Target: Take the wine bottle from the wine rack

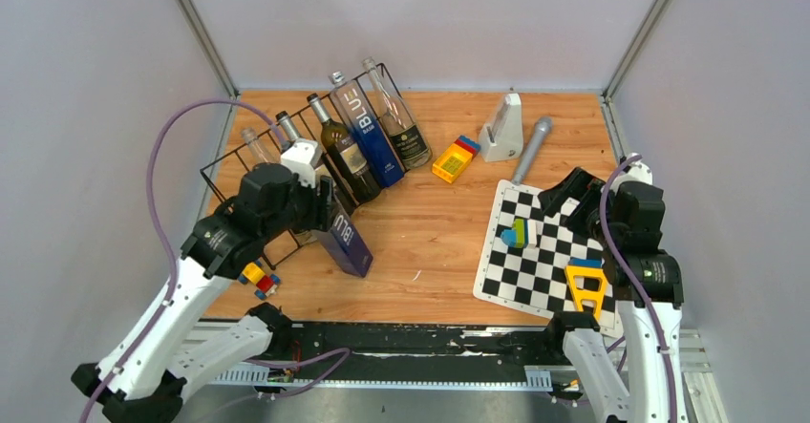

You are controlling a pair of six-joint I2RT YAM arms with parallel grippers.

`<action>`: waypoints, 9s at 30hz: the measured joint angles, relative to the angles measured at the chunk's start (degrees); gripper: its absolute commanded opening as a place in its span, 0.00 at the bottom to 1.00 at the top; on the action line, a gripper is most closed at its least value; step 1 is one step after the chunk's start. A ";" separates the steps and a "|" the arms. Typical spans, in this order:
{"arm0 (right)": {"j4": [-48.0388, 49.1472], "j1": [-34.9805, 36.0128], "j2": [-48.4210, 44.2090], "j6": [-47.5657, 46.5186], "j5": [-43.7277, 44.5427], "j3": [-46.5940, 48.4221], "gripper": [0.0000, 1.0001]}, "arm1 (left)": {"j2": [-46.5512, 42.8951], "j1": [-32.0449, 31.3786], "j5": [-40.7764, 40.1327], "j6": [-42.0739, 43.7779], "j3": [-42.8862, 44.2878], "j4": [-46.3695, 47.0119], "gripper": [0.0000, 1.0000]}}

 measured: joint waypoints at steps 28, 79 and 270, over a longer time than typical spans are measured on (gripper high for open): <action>-3.08 0.00 -1.16 -0.94 2.73 4.74 1.00 | 37.94 -31.08 -13.75 5.79 19.63 20.20 0.00; -3.58 0.00 -1.36 -3.06 0.55 4.74 1.00 | 37.18 -34.47 -19.43 8.17 17.77 24.81 1.00; 21.31 23.58 40.85 -27.15 18.73 23.04 1.00 | -9.31 -2.16 -11.17 6.54 -7.54 3.26 1.00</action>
